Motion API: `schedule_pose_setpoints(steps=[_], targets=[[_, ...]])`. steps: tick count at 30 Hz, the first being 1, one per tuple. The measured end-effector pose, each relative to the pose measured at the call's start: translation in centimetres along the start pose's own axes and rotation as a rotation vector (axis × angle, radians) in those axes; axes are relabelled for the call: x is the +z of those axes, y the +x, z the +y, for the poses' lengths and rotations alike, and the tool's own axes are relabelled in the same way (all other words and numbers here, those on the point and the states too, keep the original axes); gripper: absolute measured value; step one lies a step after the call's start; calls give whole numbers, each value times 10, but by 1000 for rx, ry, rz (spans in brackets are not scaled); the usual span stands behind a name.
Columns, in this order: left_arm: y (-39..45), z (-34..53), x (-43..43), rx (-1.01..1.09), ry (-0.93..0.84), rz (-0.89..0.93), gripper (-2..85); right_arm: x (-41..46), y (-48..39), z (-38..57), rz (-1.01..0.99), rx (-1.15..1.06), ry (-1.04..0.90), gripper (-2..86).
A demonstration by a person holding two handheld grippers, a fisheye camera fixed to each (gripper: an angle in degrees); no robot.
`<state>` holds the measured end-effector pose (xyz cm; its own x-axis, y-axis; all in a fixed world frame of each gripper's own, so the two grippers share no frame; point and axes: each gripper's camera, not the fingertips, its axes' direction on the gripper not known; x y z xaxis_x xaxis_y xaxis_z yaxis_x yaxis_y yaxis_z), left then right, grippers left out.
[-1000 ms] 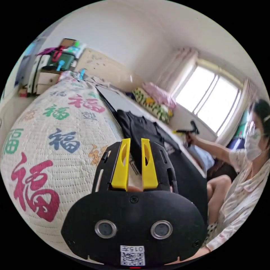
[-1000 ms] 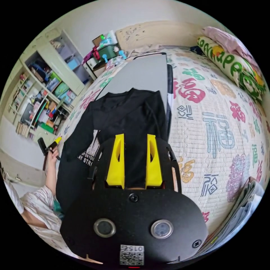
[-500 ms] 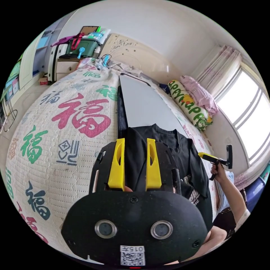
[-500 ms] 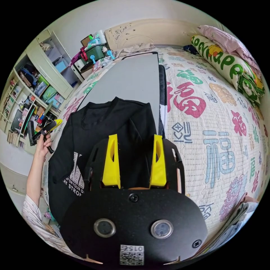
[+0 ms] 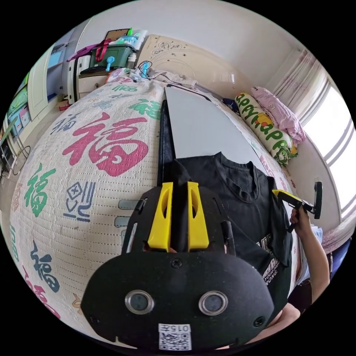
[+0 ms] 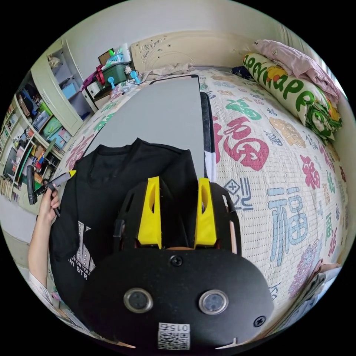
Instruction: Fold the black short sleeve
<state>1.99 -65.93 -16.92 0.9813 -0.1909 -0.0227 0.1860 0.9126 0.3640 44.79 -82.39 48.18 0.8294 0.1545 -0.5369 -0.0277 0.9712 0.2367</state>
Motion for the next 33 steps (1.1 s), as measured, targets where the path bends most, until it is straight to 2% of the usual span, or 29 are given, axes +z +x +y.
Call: schedule_pose_setpoints(steps=[3, 6, 10, 13, 18, 22, 26, 29, 31, 33], targets=[[11, 10, -2, 18, 8, -37, 40, -11, -31, 15, 16, -14, -11, 105], [28, 20, -6, 46, 11, -93, 30, -30, -63, 37, 40, -26, 5, 36], [51, 41, -30, 87, 78, -147, 16, -79, -110, 86, 96, -92, 89, 18], [69, 65, -65, 158, 187, -111, 11, -136, -123, 124, -5, -67, 145, 13], [92, 124, -157, 281, 344, 75, 7, -261, -153, 210, -69, -174, 244, 9], [111, 225, -253, 481, 380, 204, 6, -390, -150, 337, -316, -217, 314, 6], [110, 363, -317, 607, 287, 321, 5, -483, -166, 517, -376, -455, 218, 6], [92, 451, -329, 500, 183, 348, 4, -492, -174, 639, -331, -494, 72, 5], [86, 484, -338, 436, 176, 395, 3, -489, -180, 691, -304, -493, 5, 3], [97, 501, -352, 444, 162, 366, 2, -492, -188, 722, -286, -491, -23, 2]])
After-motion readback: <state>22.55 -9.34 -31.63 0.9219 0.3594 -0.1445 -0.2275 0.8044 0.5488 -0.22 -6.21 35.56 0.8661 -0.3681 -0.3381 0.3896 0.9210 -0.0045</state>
